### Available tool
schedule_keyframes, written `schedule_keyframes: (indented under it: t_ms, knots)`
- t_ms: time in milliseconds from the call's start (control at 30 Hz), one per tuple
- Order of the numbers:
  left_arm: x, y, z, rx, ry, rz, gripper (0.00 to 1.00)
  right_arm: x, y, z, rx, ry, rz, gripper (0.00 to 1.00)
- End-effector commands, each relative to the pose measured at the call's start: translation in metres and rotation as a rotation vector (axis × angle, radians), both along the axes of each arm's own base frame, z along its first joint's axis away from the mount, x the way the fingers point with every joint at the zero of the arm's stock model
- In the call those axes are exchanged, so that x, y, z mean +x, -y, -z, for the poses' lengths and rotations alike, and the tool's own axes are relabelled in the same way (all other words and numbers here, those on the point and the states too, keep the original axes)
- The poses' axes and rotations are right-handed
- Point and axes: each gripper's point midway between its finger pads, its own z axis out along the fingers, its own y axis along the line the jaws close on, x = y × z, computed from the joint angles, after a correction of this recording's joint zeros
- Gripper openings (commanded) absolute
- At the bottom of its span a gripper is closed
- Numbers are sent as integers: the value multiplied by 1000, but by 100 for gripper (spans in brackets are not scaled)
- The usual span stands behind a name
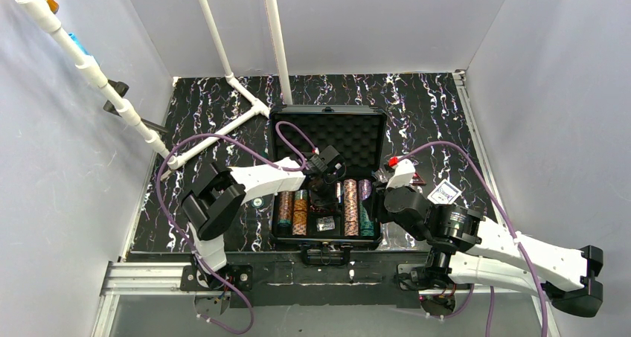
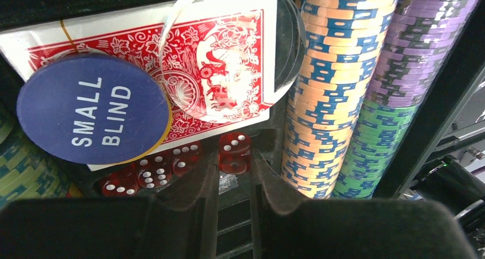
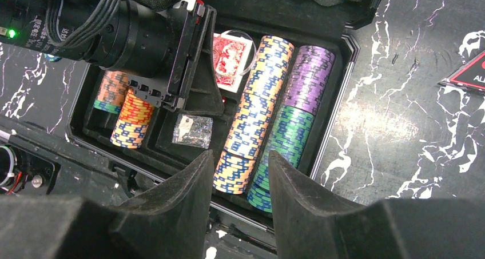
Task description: Pack up texas hold em set
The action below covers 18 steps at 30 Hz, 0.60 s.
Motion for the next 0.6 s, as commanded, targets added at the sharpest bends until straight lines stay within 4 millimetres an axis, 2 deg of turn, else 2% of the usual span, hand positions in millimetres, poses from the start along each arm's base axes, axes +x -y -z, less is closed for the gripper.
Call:
schedule_keyframes:
  t_ms: [0,167,300,367,467,567]
  knots:
    - [-1,-12,7,85,-8,-19,21,4,0,-2,22,13,24,48]
    - [-3,-17,7,115,-10,-23,28,3,0,-2,17,11,22,48]
    - [-2,-19,9,128,-5,-43,20,4,-1,-2,23,13,21,48]
    - [-2,-19,10,129,-9,-52,21,4,-2,-3,23,14,19,48]
    - [-4,-14,4,92,3,-37,36,4,-1,-2,14,12,18,48]
    - [-7,-11,-12,50,20,-18,47,4,-2,-2,12,12,17,48]
